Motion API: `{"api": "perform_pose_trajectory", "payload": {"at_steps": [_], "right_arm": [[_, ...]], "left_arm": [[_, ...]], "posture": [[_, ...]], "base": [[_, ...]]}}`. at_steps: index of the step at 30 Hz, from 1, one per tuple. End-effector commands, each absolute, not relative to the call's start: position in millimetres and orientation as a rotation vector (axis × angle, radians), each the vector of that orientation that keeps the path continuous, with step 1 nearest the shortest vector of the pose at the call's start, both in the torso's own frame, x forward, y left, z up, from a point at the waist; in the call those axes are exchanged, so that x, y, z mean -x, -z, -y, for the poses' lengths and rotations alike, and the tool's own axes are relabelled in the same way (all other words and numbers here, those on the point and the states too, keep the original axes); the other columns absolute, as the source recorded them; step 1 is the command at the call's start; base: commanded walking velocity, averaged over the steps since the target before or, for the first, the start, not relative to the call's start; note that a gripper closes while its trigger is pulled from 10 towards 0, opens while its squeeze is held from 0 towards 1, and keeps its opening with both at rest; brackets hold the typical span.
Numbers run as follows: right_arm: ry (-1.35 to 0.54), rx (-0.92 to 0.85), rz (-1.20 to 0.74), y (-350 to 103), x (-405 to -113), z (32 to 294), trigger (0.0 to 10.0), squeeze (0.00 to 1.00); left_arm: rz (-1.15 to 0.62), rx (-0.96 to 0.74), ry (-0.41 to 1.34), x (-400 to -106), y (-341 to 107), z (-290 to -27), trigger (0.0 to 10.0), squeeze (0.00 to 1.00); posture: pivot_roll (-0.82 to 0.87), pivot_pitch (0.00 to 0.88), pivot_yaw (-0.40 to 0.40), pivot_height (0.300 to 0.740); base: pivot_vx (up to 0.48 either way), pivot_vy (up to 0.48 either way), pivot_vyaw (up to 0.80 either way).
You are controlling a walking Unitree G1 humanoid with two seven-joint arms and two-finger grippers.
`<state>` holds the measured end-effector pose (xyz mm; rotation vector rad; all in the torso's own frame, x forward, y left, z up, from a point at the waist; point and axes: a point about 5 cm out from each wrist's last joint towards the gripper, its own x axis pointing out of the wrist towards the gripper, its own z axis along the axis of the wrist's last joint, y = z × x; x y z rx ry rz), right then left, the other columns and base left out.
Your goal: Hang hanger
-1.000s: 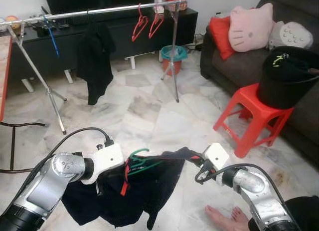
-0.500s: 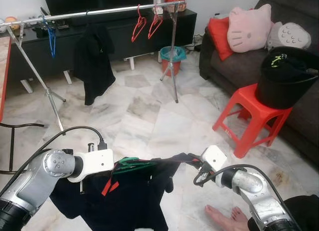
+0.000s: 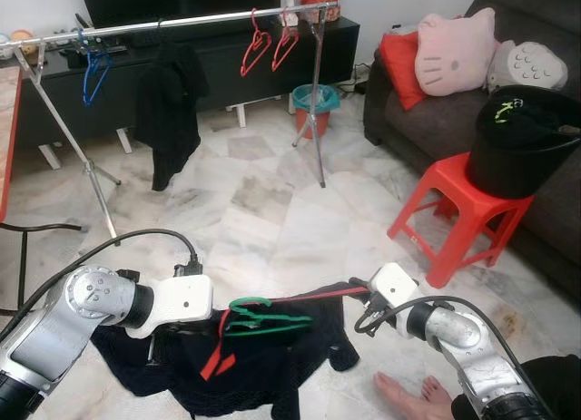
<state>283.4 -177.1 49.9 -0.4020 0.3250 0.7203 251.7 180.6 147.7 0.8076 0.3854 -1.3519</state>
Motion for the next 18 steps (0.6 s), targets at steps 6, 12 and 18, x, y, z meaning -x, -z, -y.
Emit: {"api": "perform_pose_trajectory", "payload": {"at_steps": [6,12,18], "right_arm": [[-0.706,0.415,-0.329,-51,-286,182,0.0,0.00],[-0.694,0.428,-0.336,-50,-286,185,0.0,0.00],[-0.696,0.428,-0.332,-50,-288,183,0.0,0.00]], "left_arm": [[-0.296,-0.919,1.124,-279,-158,-189,10.0,0.00],[-0.265,-1.076,0.941,-299,-163,-200,10.0,0.00],[-0.289,-1.265,1.016,-294,-158,-206,10.0,0.00]], "posture": [[-0.11,0.000,-0.021,0.740],[-0.11,0.000,-0.020,0.740],[-0.11,0.000,-0.021,0.740]], "base": [[0.000,0.000,0.00],[0.000,0.000,0.00],[0.000,0.000,0.00]]}}
